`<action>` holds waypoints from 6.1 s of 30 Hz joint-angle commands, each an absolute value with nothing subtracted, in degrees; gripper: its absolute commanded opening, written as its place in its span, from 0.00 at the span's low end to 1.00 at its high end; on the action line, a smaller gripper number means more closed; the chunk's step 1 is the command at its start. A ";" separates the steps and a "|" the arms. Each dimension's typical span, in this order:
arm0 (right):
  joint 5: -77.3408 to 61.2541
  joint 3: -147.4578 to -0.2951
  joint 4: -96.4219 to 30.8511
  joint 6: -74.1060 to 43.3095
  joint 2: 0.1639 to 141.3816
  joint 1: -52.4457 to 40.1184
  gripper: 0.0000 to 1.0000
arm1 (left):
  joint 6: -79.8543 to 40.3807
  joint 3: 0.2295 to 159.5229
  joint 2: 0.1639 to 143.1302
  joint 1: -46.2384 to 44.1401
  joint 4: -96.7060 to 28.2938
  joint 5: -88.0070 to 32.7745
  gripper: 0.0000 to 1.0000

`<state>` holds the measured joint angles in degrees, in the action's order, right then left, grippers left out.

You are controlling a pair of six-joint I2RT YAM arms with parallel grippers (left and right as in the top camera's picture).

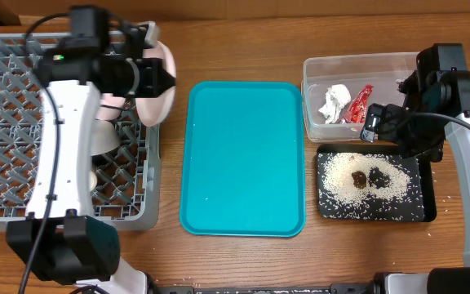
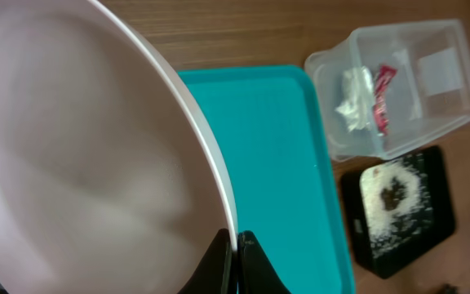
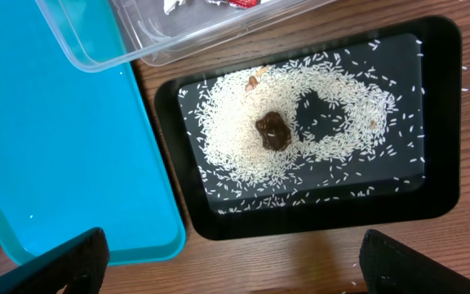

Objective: Sort waste into correct bins and load items into the dishwasher

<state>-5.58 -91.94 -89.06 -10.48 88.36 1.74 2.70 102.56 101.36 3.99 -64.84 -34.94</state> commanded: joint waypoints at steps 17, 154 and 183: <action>-5.63 -93.01 -88.33 -10.61 88.18 1.63 1.00 | 11.57 103.37 108.79 17.06 -74.00 -47.81 1.00; -1.54 -0.45 -4.67 -7.25 0.16 -3.68 1.00 | -4.89 54.57 31.48 7.09 -69.19 -8.43 1.00; -1.54 -0.45 -4.67 -7.25 0.16 -3.68 1.00 | -4.29 25.12 8.03 -1.26 -36.03 -7.49 1.00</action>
<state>-2.07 -1.04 -5.13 -7.44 0.69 -3.42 -4.95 31.42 12.97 0.23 -41.28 -7.68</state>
